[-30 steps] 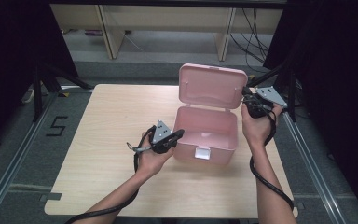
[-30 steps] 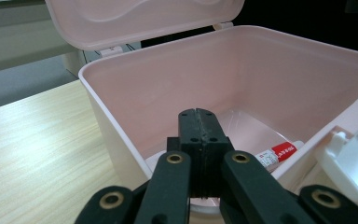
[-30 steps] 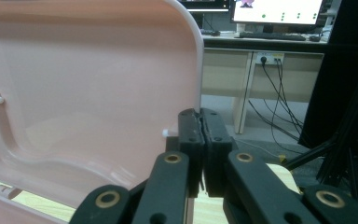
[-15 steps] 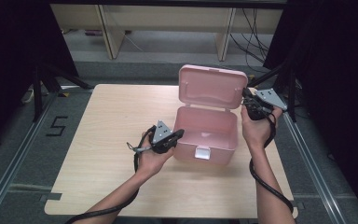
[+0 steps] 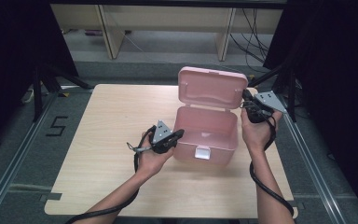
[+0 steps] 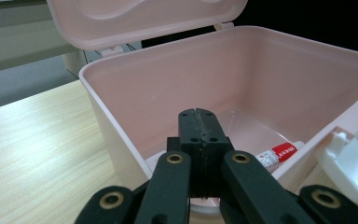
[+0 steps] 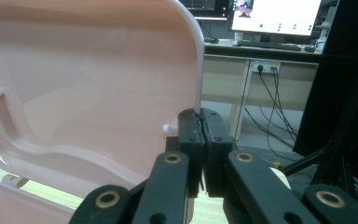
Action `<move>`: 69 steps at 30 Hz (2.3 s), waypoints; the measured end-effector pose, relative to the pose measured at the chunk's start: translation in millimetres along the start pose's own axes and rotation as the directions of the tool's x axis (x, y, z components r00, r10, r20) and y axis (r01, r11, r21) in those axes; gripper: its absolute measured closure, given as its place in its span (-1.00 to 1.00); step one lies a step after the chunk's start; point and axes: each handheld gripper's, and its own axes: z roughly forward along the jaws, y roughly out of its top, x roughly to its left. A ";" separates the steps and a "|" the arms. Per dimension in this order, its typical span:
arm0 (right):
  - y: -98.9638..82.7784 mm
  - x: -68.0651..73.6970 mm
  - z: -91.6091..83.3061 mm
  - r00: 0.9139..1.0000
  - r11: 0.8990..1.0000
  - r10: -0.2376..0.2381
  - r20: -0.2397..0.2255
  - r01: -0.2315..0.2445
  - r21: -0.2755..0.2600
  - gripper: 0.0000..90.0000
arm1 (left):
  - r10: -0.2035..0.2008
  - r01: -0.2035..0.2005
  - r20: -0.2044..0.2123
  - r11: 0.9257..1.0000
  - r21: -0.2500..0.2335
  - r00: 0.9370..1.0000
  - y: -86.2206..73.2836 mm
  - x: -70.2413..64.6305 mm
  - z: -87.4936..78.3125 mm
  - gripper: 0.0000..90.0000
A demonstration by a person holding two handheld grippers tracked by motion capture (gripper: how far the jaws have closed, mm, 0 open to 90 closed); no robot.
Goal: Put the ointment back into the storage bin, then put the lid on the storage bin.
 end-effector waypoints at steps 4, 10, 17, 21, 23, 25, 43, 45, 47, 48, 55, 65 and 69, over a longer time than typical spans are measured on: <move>-0.2 0.1 -1.9 1.000 1.000 -0.023 -0.006 0.023 -0.013 0.98 | 0.001 -0.001 -0.001 1.000 0.000 1.000 0.0 -0.1 0.0 1.00; -1.3 0.4 -4.1 1.000 1.000 -0.022 -0.004 0.022 -0.011 0.98 | 0.000 0.000 -0.001 1.000 -0.001 1.000 -0.1 -0.1 0.0 1.00; -2.0 0.9 -6.1 1.000 1.000 -0.022 -0.007 0.022 -0.011 0.98 | 0.003 -0.003 0.001 1.000 -0.002 1.000 -0.1 0.1 0.0 1.00; -3.7 1.3 -8.0 1.000 0.999 -0.027 -0.002 0.027 -0.017 0.98 | 0.004 -0.004 0.003 1.000 -0.002 1.000 0.0 0.3 0.1 1.00; -4.7 1.6 -9.0 1.000 1.000 -0.015 -0.005 0.015 -0.018 0.98 | 0.005 -0.005 0.000 1.000 -0.001 1.000 -0.1 0.0 -0.2 1.00; -4.7 0.8 -10.2 1.000 1.000 -0.024 -0.005 0.024 -0.014 0.98 | 0.006 -0.006 -0.001 1.000 -0.001 1.000 -0.1 -0.1 -0.2 1.00; -6.8 1.7 -13.4 1.000 0.999 -0.027 -0.009 0.027 -0.022 0.98 | 0.005 -0.005 -0.001 1.000 0.001 1.000 0.1 0.0 -0.2 1.00; -7.3 1.5 -14.4 1.000 0.999 -0.025 -0.009 0.025 -0.024 0.98 | 0.005 -0.005 -0.001 1.000 0.001 1.000 0.0 -0.1 -0.3 1.00; -7.4 1.7 -16.2 1.000 0.999 -0.028 -0.010 0.028 -0.016 0.98 | 0.004 -0.004 -0.001 1.000 -0.001 1.000 -0.1 -0.1 -0.2 1.00; -7.8 1.8 -16.0 1.000 0.999 -0.030 -0.008 0.030 -0.025 0.98 | 0.004 -0.004 -0.001 1.000 -0.001 1.000 -0.1 -0.1 -0.1 1.00; -8.9 2.9 -18.0 1.000 1.000 -0.020 -0.011 0.020 -0.022 0.98 | 0.005 -0.005 0.001 1.000 0.000 1.000 -0.1 0.0 -0.3 1.00; -10.3 4.0 -21.3 0.999 0.999 -0.032 -0.005 0.032 -0.023 0.98 | -0.002 0.002 -0.003 1.000 0.003 1.000 0.2 -0.2 -0.3 1.00; -11.0 5.0 -23.1 1.000 1.000 -0.022 -0.002 0.022 -0.016 0.98 | -0.003 0.003 -0.003 1.000 0.002 1.000 0.1 -0.4 -0.3 1.00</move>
